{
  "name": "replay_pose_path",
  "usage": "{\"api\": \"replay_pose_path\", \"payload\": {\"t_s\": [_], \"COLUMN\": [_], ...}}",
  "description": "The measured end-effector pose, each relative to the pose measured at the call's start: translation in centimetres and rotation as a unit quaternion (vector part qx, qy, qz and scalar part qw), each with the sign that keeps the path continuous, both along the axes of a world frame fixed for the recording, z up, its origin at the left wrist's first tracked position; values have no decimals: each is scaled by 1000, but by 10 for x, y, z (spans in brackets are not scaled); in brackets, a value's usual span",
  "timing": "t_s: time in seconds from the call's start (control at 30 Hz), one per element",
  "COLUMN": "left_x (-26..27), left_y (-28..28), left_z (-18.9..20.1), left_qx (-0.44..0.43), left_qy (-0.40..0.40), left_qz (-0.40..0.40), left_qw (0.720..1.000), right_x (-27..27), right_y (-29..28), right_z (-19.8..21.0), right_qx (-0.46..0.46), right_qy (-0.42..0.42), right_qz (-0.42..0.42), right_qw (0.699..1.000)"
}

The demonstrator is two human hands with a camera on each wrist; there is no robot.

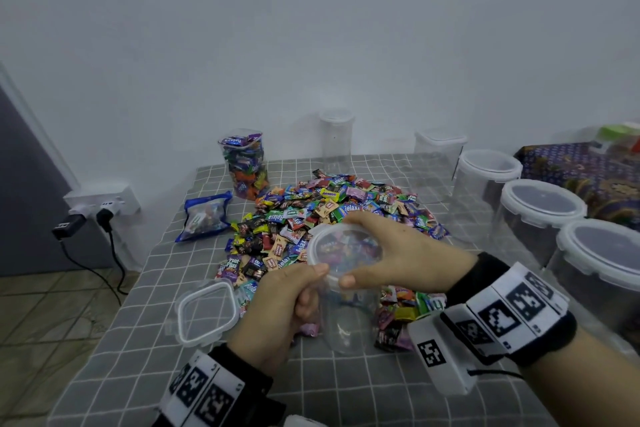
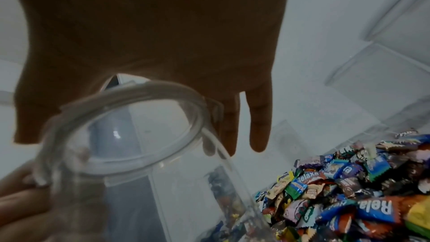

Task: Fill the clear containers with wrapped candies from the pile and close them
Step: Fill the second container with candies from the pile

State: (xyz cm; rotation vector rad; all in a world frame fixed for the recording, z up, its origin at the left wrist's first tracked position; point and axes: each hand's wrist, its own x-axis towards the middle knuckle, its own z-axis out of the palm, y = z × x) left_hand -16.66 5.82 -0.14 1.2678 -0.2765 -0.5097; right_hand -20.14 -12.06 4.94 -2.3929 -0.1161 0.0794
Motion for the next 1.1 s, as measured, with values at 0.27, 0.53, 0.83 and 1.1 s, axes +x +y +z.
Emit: {"api": "replay_pose_path", "payload": {"t_s": [0.27, 0.53, 0.83, 1.1], "left_x": [9, 14, 20, 22], "left_y": [10, -2, 2, 26], "left_z": [-18, -24, -23, 21], "left_qx": [92, 122, 167, 190], "left_qy": [-74, -226, -239, -378], "left_qz": [72, -108, -104, 60], "left_qw": [990, 960, 951, 904], "right_x": [-1, 1, -4, -3], "right_y": [-3, 2, 0, 9], "right_z": [-3, -4, 13, 23], "right_qx": [-88, -95, 88, 65], "right_qy": [-14, -58, -99, -93], "right_qz": [21, 0, -49, -16], "right_qw": [996, 994, 990, 993]}}
